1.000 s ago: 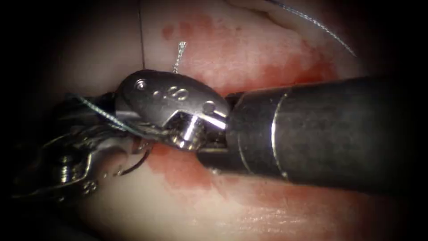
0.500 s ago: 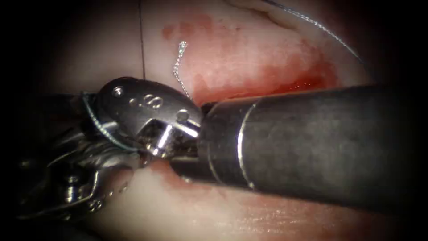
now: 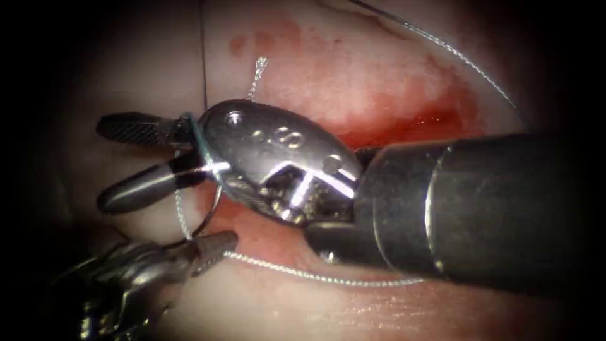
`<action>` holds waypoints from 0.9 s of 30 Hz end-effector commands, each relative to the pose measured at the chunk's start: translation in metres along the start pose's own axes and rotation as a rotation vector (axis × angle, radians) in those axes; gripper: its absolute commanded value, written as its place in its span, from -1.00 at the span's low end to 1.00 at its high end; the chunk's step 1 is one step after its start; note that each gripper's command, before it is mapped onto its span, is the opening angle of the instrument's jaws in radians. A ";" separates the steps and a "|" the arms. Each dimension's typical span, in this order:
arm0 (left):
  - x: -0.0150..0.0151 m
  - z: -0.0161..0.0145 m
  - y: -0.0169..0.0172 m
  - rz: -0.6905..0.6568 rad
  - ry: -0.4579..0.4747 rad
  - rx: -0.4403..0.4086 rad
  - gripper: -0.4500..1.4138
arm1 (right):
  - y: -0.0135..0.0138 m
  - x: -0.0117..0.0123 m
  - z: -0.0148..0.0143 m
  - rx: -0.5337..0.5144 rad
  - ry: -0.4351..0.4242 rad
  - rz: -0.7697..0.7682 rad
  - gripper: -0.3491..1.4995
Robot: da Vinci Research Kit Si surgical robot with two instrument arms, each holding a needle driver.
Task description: Wound Closure
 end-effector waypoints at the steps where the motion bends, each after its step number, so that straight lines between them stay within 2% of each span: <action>1: 0.0004 0.0007 -0.0002 0.001 0.005 0.003 -0.89 | -0.0001 -0.0003 0.0003 -0.019 0.011 -0.017 0.29; 3: 0.0007 0.0007 -0.0002 0.001 0.013 0.003 -0.89 | -0.0003 -0.0003 -0.0003 -0.054 0.026 -0.038 0.29; 4: 0.0012 0.0009 -0.0003 0.003 0.020 0.001 -0.89 | -0.0006 -0.0005 -0.0010 -0.109 0.043 -0.060 0.29; 7: 0.0014 0.0010 -0.0003 0.003 0.025 -0.002 -0.89 | -0.0008 -0.0007 -0.0016 -0.150 0.042 -0.078 0.29; 10: 0.0018 0.0012 -0.0004 0.005 0.032 -0.001 -0.89 | -0.0011 -0.0009 -0.0032 -0.257 0.040 -0.102 0.29; 13: 0.0021 0.0016 -0.0007 0.007 0.039 -0.006 -0.89 | -0.0006 -0.0014 -0.0049 -0.368 0.035 -0.107 0.31; 15: 0.0022 0.0020 -0.0012 0.006 0.043 -0.006 -0.89 | 0.0008 -0.0021 -0.0060 -0.436 0.022 -0.110 0.31; 24: 0.0023 0.0035 -0.0022 0.009 0.054 -0.016 -0.89 | 0.0046 -0.0046 -0.0071 -0.520 -0.012 0.009 0.33; 27: 0.0023 0.0035 -0.0021 0.012 0.058 -0.016 -0.89 | 0.0057 -0.0053 -0.0076 -0.543 -0.018 0.043 0.42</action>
